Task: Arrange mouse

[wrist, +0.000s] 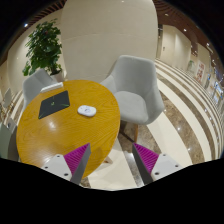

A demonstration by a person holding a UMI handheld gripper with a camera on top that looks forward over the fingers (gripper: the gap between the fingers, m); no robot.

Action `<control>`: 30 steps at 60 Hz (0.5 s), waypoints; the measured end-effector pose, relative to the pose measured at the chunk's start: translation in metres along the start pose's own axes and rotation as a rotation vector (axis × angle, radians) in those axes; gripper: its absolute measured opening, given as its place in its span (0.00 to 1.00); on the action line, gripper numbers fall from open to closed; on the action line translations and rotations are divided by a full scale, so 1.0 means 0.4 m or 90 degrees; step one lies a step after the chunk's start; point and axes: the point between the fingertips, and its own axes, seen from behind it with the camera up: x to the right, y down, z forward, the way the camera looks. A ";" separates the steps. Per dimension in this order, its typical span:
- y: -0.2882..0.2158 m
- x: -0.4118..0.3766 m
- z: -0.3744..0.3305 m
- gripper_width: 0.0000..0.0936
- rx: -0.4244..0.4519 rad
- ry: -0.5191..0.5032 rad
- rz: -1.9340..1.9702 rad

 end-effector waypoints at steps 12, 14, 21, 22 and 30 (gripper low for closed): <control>-0.013 -0.092 0.036 0.94 -0.002 -0.035 -0.031; -0.019 -0.120 0.047 0.94 -0.002 -0.043 -0.037; -0.008 -0.187 0.077 0.93 -0.001 -0.072 -0.065; -0.010 -0.196 0.081 0.93 -0.001 -0.074 -0.069; -0.016 -0.237 0.115 0.92 -0.004 -0.081 -0.092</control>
